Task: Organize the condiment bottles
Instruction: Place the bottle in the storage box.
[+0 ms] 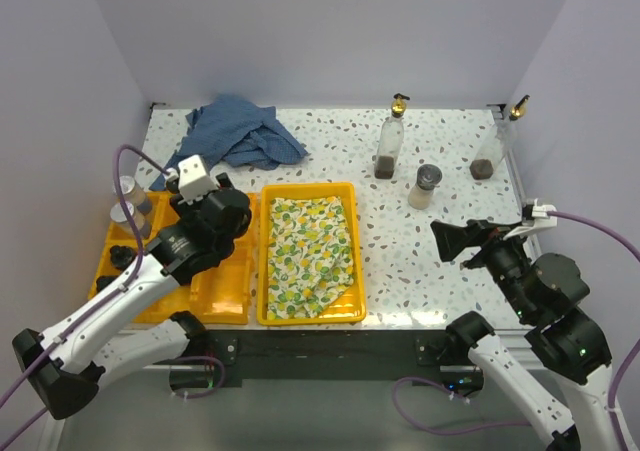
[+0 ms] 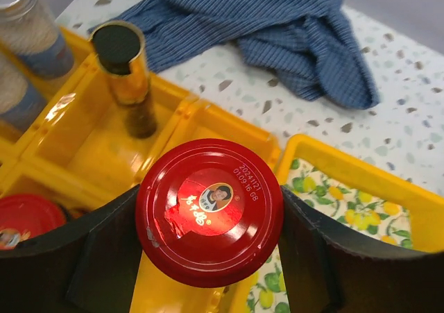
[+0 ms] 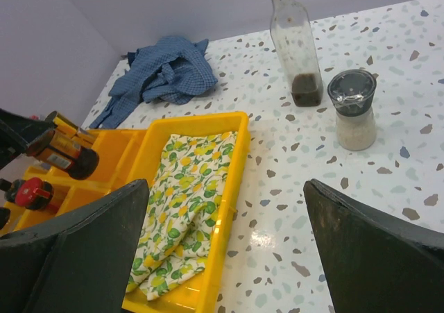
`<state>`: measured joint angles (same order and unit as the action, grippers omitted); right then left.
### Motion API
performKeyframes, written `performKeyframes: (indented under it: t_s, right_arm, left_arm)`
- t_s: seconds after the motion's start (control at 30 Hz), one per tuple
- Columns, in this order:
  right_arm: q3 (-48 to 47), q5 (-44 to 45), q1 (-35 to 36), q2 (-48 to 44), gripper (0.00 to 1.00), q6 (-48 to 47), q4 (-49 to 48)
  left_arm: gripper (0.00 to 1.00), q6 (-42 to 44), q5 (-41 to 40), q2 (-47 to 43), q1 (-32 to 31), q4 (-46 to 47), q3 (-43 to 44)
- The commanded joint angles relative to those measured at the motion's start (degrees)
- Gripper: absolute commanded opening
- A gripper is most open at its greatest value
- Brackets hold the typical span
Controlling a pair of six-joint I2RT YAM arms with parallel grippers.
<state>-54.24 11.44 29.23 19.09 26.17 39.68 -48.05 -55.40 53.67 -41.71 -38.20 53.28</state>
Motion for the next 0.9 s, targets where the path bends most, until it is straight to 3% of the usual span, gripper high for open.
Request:
performKeyframes:
  t_s: [0.0, 0.03, 0.1, 0.3, 0.7, 0.77, 0.87]
  right_arm:
    - [-1.75, -2.04, 0.21, -0.20, 0.99, 1.25, -0.22]
    - [-1.92, -2.30, 0.21, -0.28, 0.99, 1.42, -0.13]
    - [-1.92, -2.48, 0.12, -0.37, 0.99, 1.51, 0.04]
    - [-2.10, -2.65, 0.21, -0.46, 0.99, 1.86, -0.22]
    - [-3.07, -3.09, 0.21, 0.95, 0.99, 1.60, -0.57]
    - [-2.46, -3.18, 0.21, 0.68, 0.99, 1.95, -0.66]
    - [-2.19, -4.06, 0.21, 0.77, 0.99, 2.13, -1.45]
  left_arm:
    - [0.00, -24.91, -7.60, 3.45, -0.56, -24.08, 5.95]
    - [0.00, -28.81, -8.23, 3.89, -0.82, -31.95, 6.40]
    - [0.00, -34.65, -8.94, 4.34, -1.00, -37.19, 6.75]
    - [0.00, -35.09, -8.76, -0.40, -1.00, -37.12, 5.00]
    - [0.00, -22.80, -11.31, -1.90, -1.09, -36.78, 11.32]
    - [0.00, -17.64, -10.96, -2.60, -1.00, -34.85, 12.37]
    - [0.00, -19.00, -10.78, -3.13, -1.09, -37.20, 13.08]
